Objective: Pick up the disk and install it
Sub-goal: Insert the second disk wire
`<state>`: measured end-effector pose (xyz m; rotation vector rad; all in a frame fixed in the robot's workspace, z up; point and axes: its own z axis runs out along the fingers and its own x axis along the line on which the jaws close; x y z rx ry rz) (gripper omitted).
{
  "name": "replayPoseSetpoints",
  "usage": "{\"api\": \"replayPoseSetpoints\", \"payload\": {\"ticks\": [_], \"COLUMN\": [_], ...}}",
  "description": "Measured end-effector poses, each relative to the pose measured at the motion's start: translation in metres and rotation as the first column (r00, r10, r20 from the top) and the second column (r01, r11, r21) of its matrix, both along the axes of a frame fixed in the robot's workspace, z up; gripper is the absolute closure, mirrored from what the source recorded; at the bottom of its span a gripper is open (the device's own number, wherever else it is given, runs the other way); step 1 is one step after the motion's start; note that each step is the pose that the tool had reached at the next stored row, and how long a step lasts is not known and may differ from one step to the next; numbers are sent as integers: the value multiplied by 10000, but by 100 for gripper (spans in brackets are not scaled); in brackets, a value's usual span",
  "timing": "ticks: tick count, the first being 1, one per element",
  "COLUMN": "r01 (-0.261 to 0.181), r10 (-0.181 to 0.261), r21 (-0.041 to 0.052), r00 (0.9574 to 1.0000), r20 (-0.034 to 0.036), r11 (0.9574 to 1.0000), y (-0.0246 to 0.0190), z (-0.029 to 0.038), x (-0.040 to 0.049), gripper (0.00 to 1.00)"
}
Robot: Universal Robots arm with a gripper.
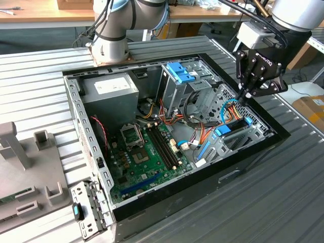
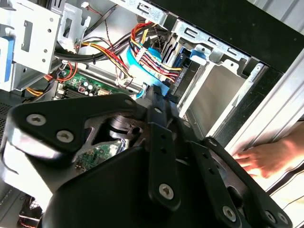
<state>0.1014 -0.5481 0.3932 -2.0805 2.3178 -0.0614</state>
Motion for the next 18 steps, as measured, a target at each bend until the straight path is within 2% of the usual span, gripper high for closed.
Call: {"api": "replayPoseSetpoints", "payload": {"ticks": [1,18], "r01": [0,0], "r10": [0,0], "r21": [0,-11], "r00": [10000,10000], "r20": [0,0], "r11": [10000,10000], "y": [0,0], "z": [0,0], "x": [0,0], "gripper": [89,89]}}
